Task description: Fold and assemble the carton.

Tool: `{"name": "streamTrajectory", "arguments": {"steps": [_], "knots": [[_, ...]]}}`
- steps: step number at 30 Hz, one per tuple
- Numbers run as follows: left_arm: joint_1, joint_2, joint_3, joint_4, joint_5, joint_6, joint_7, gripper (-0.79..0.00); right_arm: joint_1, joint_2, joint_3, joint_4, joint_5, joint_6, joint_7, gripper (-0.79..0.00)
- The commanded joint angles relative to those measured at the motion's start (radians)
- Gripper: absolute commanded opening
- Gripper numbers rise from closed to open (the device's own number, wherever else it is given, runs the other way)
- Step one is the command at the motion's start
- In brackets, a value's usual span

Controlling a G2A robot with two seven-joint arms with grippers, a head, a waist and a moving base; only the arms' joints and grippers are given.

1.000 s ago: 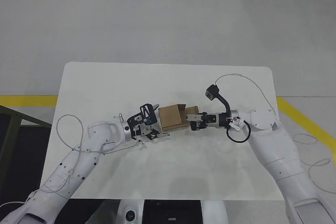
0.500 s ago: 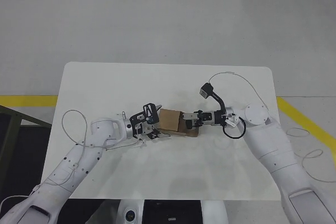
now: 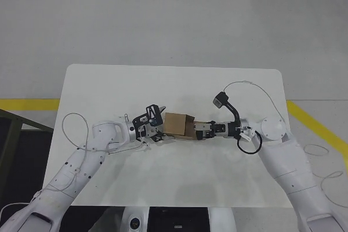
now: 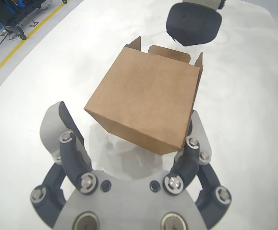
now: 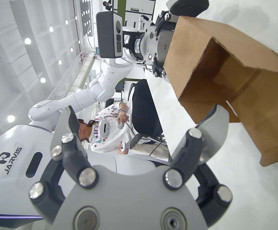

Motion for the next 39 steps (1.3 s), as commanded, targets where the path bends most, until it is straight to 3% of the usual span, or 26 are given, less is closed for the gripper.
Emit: {"name": "streamTrajectory", "arguments": {"steps": [1, 12, 17, 39], "knots": [[0.001, 0.0, -0.002, -0.002, 0.0, -0.001, -0.003, 0.0, -0.025, 0.003, 0.001, -0.032, -0.013, 0.019, -0.014, 0.0], [0.005, -0.005, -0.01, -0.008, 0.0, -0.005, -0.011, 0.0, -0.12, 0.021, 0.027, -0.164, -0.09, 0.087, -0.116, 0.0], [0.007, -0.008, -0.01, -0.008, 0.0, -0.01, -0.011, 0.0, -0.132, 0.019, 0.016, -0.162, -0.076, 0.084, -0.15, 0.0], [0.008, -0.018, -0.008, -0.009, 0.013, -0.049, -0.006, 0.0, 0.042, -0.034, -0.119, 0.051, 0.047, 0.012, -0.14, 0.0]]}}
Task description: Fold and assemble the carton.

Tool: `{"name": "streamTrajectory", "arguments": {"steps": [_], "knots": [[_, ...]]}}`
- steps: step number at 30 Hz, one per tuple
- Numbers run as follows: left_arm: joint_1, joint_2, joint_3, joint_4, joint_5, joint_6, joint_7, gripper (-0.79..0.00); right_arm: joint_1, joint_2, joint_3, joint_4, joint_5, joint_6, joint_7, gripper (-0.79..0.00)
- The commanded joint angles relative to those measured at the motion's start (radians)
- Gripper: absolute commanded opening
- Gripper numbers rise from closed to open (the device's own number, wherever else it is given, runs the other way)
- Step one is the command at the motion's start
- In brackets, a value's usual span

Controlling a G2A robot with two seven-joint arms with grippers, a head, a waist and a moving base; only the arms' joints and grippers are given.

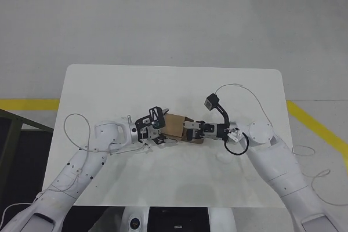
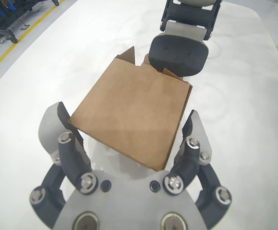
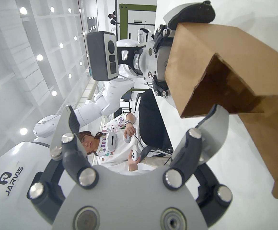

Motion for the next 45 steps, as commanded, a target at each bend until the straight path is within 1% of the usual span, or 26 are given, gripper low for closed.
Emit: {"name": "streamTrajectory", "arguments": {"steps": [1, 7, 13, 18, 25, 31, 37, 45], "knots": [[0.001, 0.0, 0.0, -0.001, 0.001, -0.004, 0.0, 0.0, 0.014, -0.006, -0.013, 0.02, 0.007, -0.004, -0.001, 0.0], [0.005, -0.002, -0.002, -0.003, 0.006, -0.007, -0.004, 0.0, 0.06, -0.026, -0.054, 0.081, 0.031, -0.02, 0.003, 0.0], [0.007, -0.003, -0.005, -0.005, 0.01, -0.01, -0.007, 0.0, 0.087, -0.037, -0.068, 0.131, 0.051, -0.043, 0.015, 0.0], [0.008, -0.005, -0.007, -0.005, 0.012, -0.011, -0.008, 0.0, 0.087, -0.031, -0.043, 0.134, 0.05, -0.066, 0.052, 0.0], [0.01, -0.006, -0.012, -0.005, 0.012, -0.014, -0.011, 0.0, 0.064, -0.007, 0.014, 0.108, 0.023, -0.065, 0.125, 0.0], [0.013, -0.007, -0.018, -0.005, 0.01, -0.013, -0.015, 0.0, 0.057, 0.009, 0.056, 0.113, -0.004, -0.061, 0.131, 0.0], [0.014, -0.008, -0.022, -0.007, 0.011, -0.018, -0.018, 0.0, 0.092, 0.007, 0.052, 0.154, -0.025, -0.091, 0.14, 0.0], [0.017, -0.009, -0.025, -0.01, 0.016, -0.024, -0.019, 0.0, 0.179, -0.01, 0.008, 0.234, -0.052, -0.15, 0.164, 0.0]]}}
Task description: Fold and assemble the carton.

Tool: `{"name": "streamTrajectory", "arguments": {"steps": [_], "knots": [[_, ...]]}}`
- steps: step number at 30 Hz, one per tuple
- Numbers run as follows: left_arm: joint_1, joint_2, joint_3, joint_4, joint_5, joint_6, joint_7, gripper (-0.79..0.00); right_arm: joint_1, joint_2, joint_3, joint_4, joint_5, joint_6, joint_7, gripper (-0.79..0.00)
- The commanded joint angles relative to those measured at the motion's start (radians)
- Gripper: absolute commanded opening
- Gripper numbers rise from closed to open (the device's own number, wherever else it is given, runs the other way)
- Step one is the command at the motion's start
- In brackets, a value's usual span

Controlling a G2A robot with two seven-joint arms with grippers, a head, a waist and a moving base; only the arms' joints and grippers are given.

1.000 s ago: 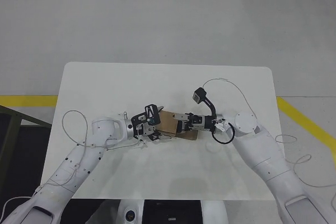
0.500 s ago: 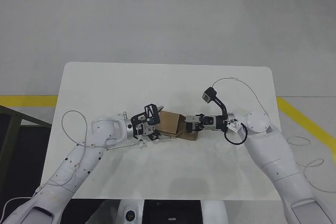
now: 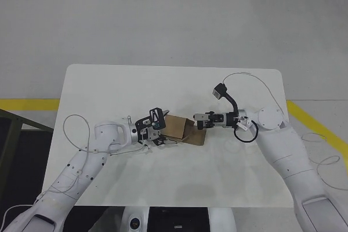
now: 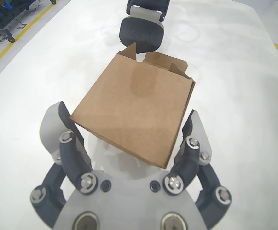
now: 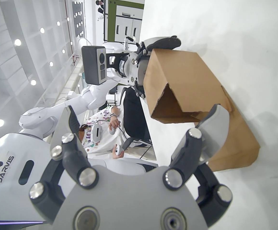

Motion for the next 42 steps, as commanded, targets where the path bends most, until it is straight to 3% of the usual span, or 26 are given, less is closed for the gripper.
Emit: {"name": "streamTrajectory", "arguments": {"steps": [1, 16, 42], "knots": [[0.0, 0.0, -0.001, -0.001, 0.002, -0.001, -0.002, 0.0, 0.017, -0.004, -0.009, 0.016, -0.001, -0.012, 0.011, 0.0], [0.004, -0.003, -0.003, -0.006, 0.005, -0.005, -0.012, 0.0, 0.059, -0.038, -0.091, 0.072, 0.081, -0.033, 0.104, 0.0], [0.01, -0.008, -0.007, -0.015, 0.013, -0.006, -0.022, 0.0, 0.077, -0.083, -0.152, 0.135, 0.154, 0.031, 0.07, 0.0]]}}
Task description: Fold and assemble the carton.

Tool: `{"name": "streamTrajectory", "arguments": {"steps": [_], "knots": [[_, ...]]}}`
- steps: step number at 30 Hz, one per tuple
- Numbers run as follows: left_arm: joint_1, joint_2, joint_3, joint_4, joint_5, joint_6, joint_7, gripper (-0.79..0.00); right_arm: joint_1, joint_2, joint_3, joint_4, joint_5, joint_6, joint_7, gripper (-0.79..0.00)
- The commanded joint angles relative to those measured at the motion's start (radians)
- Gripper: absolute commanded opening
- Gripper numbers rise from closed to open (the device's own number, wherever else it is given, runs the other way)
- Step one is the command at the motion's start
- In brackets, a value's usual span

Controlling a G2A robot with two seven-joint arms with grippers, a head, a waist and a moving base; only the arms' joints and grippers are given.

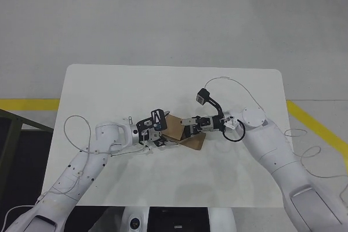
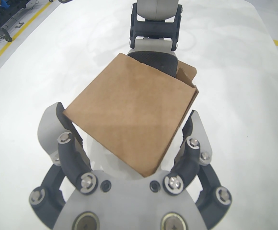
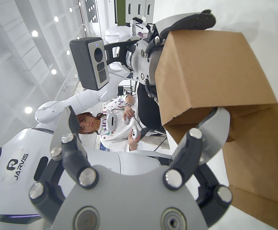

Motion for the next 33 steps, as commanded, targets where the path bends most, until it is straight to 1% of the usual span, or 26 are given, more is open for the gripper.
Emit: {"name": "streamTrajectory", "arguments": {"steps": [1, 13, 20, 25, 29, 33], "knots": [[0.001, 0.0, -0.001, 0.0, 0.002, 0.0, 0.001, 0.0, 0.005, -0.003, -0.003, 0.003, 0.0, 0.002, 0.0, 0.0], [0.011, 0.002, -0.01, -0.015, 0.009, -0.014, 0.007, 0.0, 0.033, -0.025, -0.026, 0.057, 0.019, -0.008, 0.034, 0.0], [0.012, 0.0, -0.006, -0.014, 0.018, -0.012, -0.004, 0.0, 0.046, -0.035, -0.024, 0.094, 0.034, -0.037, 0.038, 0.0], [0.009, -0.002, -0.004, -0.005, 0.017, -0.01, -0.008, 0.0, 0.045, -0.014, 0.028, 0.096, 0.015, -0.053, 0.039, 0.0], [0.01, -0.002, -0.005, -0.003, 0.016, -0.009, -0.009, 0.0, 0.02, 0.014, 0.082, 0.051, -0.006, -0.037, 0.051, 0.0], [0.011, -0.003, -0.005, -0.004, 0.016, -0.011, -0.01, 0.0, -0.013, 0.041, 0.135, 0.002, -0.045, -0.026, 0.028, 0.0]]}}
